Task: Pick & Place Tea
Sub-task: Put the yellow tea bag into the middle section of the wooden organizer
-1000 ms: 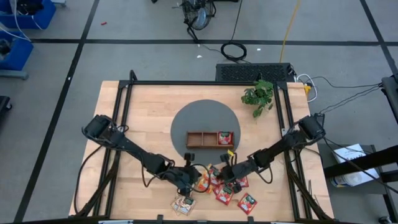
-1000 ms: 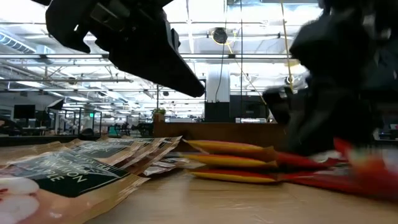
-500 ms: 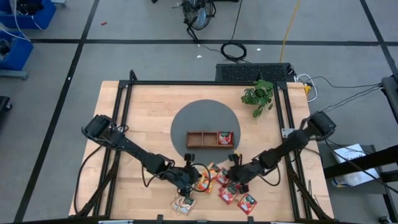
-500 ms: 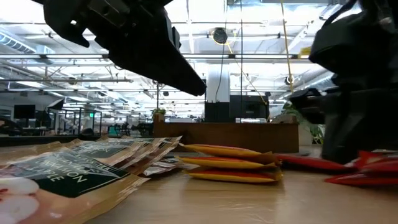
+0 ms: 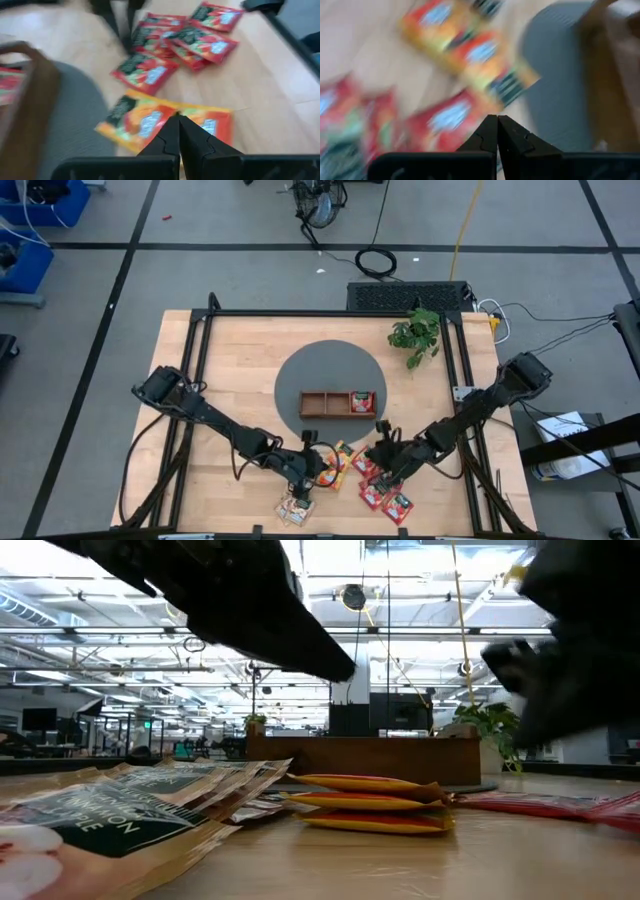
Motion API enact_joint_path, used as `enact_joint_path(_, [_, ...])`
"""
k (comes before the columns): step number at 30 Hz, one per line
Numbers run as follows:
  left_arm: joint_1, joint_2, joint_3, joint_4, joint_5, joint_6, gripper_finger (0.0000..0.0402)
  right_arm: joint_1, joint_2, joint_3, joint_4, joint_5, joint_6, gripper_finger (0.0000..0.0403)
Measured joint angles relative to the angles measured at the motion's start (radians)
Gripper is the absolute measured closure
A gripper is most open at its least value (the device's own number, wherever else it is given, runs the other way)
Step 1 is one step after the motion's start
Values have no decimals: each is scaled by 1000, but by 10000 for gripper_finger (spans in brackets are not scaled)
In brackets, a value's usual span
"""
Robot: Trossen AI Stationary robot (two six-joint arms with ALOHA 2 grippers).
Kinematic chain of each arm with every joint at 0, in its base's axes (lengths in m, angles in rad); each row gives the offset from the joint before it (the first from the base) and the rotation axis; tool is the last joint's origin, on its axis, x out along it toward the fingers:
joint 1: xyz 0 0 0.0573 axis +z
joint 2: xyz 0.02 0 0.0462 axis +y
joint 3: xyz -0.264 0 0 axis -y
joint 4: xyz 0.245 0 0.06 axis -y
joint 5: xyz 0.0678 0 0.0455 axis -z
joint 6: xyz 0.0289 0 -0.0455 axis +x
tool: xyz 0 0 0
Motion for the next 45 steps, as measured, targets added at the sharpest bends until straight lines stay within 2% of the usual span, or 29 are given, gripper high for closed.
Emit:
enact_joint_path(2, [11,26,0,43,27,-3,396,-12,-16,0,43,35,-17,403])
enact_joint_path(5, [26,66,0,101,22,7,397,-40,-21,0,130,1,-30,403])
enact_joint_path(10, [47,94,0,110,24,-3,395,-150,-20,1,133,-264,115,394])
enact_joint_path(14, [50,97,0,95,32,-11,395,-210,-20,0,67,-369,203,367])
enact_joint_path(18, [50,97,0,64,50,-11,395,-252,-20,-16,76,-489,275,331])
enact_joint_path(23, [55,97,0,58,47,-7,393,-263,-10,-29,78,-489,373,291])
enact_joint_path(26, [62,106,1,60,37,-23,393,-258,16,-29,106,-448,391,279])
enact_joint_path(30, [68,139,0,67,37,-25,396,-247,78,-29,141,-390,417,276])
enact_joint_path(35, [79,148,0,70,37,-28,396,-250,136,-28,184,-384,466,275])
enact_joint_path(45, [79,148,0,59,55,-33,398,-250,143,-28,217,-412,473,276])
